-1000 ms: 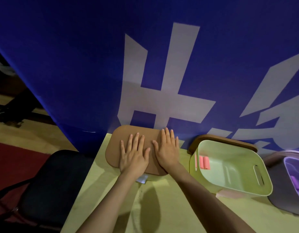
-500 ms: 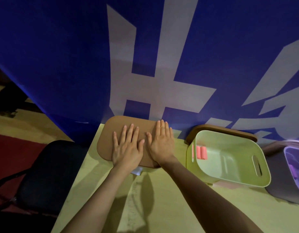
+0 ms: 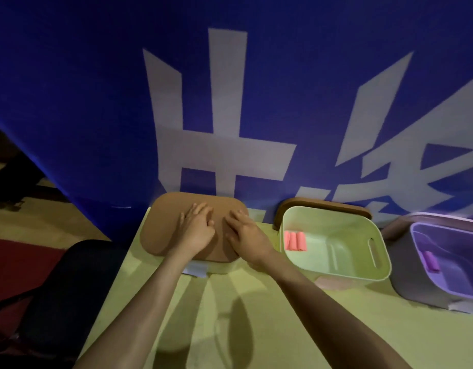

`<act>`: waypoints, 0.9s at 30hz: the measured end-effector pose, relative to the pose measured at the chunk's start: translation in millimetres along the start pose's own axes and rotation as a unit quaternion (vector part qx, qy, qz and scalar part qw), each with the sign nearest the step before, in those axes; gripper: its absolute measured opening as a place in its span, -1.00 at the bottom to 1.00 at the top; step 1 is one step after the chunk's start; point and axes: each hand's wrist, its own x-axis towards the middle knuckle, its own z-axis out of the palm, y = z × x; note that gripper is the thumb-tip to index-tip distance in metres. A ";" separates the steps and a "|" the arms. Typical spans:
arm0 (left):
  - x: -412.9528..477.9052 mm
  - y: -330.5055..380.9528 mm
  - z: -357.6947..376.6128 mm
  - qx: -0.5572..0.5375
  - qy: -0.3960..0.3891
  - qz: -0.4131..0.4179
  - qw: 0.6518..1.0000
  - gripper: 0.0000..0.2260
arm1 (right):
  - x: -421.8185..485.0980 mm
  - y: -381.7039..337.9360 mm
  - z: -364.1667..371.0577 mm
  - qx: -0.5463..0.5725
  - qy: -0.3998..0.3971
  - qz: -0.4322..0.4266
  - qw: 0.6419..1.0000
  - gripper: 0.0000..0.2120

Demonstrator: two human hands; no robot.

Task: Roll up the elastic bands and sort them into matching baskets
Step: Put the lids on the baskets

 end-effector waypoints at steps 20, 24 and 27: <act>13.6 187.6 68.6 -0.401 -0.124 -0.135 0.898 -0.48 | -116.3 194.5 -174.1 0.298 0.170 0.359 0.868 -0.41; 21.1 187.5 77.4 -0.428 -0.126 -0.175 0.878 -0.60 | -113.6 204.9 -178.0 0.328 0.139 0.369 0.858 -0.41; 25.0 190.0 81.3 -0.456 -0.137 -0.197 0.857 -0.73 | -108.5 214.3 -178.1 0.379 0.125 0.367 0.840 -0.44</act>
